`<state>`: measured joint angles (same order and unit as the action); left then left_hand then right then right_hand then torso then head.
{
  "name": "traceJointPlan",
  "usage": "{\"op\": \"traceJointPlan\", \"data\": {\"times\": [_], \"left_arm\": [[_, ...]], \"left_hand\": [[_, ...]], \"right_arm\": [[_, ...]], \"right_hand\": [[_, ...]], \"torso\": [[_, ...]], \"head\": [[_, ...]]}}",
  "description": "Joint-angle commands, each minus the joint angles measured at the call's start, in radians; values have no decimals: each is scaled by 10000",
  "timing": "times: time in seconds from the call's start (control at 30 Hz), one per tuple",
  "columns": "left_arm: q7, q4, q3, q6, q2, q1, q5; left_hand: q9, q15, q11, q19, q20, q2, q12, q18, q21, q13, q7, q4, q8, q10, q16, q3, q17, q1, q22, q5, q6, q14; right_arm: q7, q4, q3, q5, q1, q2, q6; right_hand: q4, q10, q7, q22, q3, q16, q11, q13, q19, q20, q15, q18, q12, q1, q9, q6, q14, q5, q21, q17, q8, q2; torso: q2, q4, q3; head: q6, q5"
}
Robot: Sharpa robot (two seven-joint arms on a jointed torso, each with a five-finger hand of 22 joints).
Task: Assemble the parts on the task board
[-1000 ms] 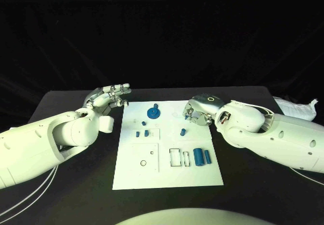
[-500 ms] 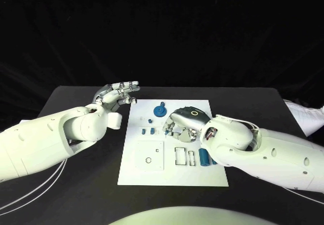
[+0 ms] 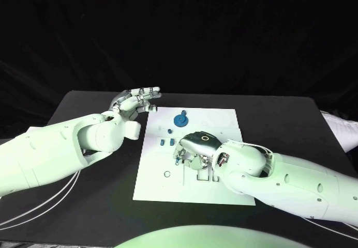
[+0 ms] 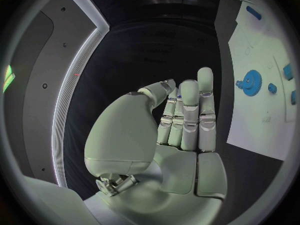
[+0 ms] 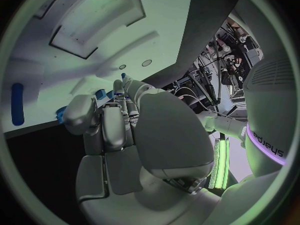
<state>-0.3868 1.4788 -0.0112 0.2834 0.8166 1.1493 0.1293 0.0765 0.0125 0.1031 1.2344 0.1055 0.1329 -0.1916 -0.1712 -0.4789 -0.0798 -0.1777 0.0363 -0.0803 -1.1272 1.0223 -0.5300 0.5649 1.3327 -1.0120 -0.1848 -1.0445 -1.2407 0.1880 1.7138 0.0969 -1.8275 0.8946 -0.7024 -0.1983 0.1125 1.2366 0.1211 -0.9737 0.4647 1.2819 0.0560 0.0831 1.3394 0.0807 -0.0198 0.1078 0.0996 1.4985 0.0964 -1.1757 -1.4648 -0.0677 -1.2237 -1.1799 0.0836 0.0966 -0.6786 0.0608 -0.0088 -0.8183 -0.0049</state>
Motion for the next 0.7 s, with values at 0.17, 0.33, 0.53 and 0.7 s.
{"op": "traceJointPlan", "data": {"times": [0.17,0.33,0.53,0.7], "left_arm": [[-17,15,4,-218,-29,-12,-124],[24,2,4,-220,-30,-13,-178],[63,-11,3,-237,-30,-14,-210],[87,-15,3,-251,-32,-15,-244]], "left_hand": [[-15,2,4,-34,34,5,-29,-109,62,2,-7,58,-43,65,-67,4,-18,89,13,-62,53,48],[-17,3,7,-35,34,9,-35,-109,65,3,-11,71,-42,77,-69,7,-27,99,16,-64,60,55],[-17,3,7,-35,34,9,-35,-109,65,3,-11,71,-42,77,-69,7,-27,99,16,-64,60,55],[-19,5,11,-35,35,11,-40,-108,68,5,-15,83,-41,93,-77,11,-46,106,19,-66,69,66]], "right_arm": [[-164,-267,-36,-271,-85,150,315],[-137,-330,-46,-386,-100,173,334],[-85,-326,-49,-479,-104,180,390],[-55,-312,-50,-539,-105,191,487]], "right_hand": [[-32,36,37,8,30,-28,37,-19,66,-6,-41,48,-82,-170,16,1,-438,-99,-28,6,9,15],[-33,40,37,5,28,-25,39,-23,67,-5,-39,48,-89,-193,18,0,-439,-108,-30,4,6,12],[-35,44,36,4,24,-23,39,-26,67,-4,-38,48,-94,-214,20,-2,-439,-110,-31,4,5,13],[-36,45,36,3,23,-22,39,-27,67,-3,-37,47,-95,-218,20,-3,-439,-110,-32,2,5,14]], "torso": [[7,-9,14],[2,-7,13],[4,-12,12],[10,-13,8]], "head": [[-55,40],[-93,53],[-104,61],[-100,33]]}}
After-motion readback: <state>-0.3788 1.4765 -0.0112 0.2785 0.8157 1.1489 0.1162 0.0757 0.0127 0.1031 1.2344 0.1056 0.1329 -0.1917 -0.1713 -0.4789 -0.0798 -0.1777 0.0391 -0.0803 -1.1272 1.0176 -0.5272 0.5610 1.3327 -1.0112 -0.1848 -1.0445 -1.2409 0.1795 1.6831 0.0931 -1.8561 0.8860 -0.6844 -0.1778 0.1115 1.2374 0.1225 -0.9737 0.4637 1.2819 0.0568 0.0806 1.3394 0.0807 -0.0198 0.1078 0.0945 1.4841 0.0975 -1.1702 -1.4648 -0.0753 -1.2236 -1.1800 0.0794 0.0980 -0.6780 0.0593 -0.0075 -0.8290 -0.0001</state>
